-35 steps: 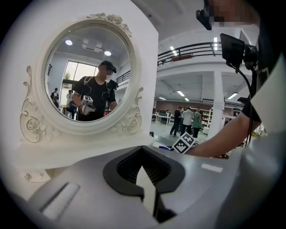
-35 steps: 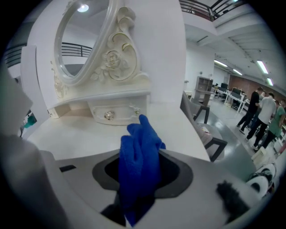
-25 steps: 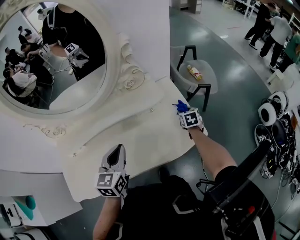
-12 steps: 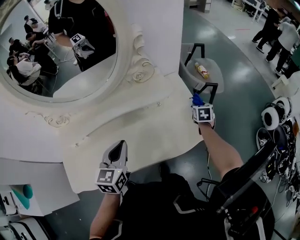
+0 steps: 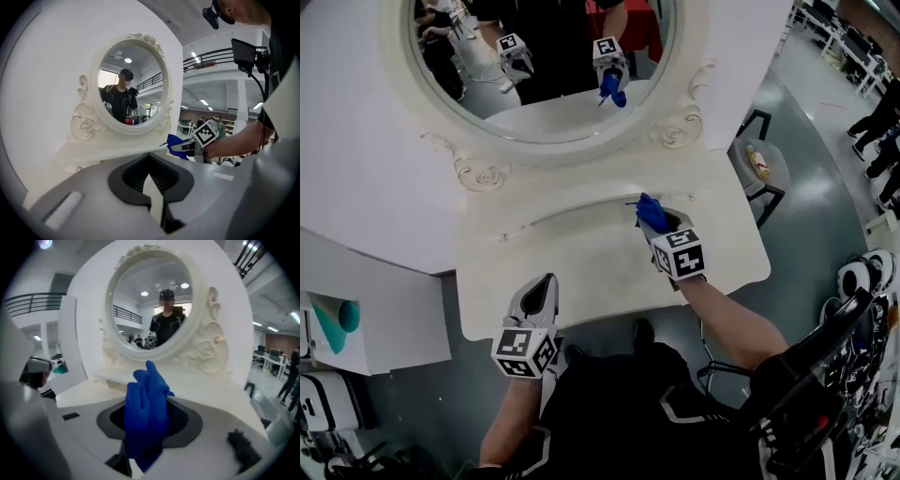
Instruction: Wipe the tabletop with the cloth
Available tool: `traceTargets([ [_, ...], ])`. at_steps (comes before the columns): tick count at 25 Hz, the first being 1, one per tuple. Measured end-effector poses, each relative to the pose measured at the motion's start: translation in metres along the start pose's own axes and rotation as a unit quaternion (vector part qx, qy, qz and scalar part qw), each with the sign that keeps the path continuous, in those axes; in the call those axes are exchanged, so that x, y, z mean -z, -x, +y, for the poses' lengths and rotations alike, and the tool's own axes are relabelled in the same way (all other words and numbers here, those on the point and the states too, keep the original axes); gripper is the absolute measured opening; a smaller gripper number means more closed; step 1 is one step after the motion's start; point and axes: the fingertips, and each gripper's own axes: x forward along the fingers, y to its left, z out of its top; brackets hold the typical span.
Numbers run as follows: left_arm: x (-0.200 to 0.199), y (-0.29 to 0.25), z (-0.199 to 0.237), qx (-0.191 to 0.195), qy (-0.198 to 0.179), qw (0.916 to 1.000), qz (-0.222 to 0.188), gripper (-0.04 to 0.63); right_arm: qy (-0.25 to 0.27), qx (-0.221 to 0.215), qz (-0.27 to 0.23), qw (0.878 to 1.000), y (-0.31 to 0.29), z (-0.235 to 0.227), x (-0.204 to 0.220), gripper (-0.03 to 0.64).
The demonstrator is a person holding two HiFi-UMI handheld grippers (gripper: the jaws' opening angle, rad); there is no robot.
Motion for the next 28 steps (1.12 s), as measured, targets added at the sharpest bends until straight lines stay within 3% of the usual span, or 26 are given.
traceTargets([
  [6,0.013,0.089,0.092,-0.068,0.025,0.9972,-0.017,0.008,0.029,-0.129,0.001,0.991,-0.052,0.187,-0.033,0.158],
  [10,0.029,0.151,0.150,-0.131,0.050,0.9896,-0.030,0.008,0.048,-0.212,0.012,0.976,-0.085,0.304,-0.039,0.158],
  [13,0.040,0.186,0.184,-0.158,0.061,0.9848,-0.037,0.006,0.047,-0.251,0.020,0.967,-0.104,0.377,-0.039,0.158],
  [21,0.082,0.259,0.246,-0.203,0.090,0.9746,-0.030,0.008,0.116,-0.273,0.060,0.953,-0.166,0.509,-0.008,0.158],
  [28,0.103,0.293,0.270,-0.219,0.114,0.9689,-0.022,0.008,0.151,-0.260,0.100,0.949,-0.221,0.555,0.021,0.158],
])
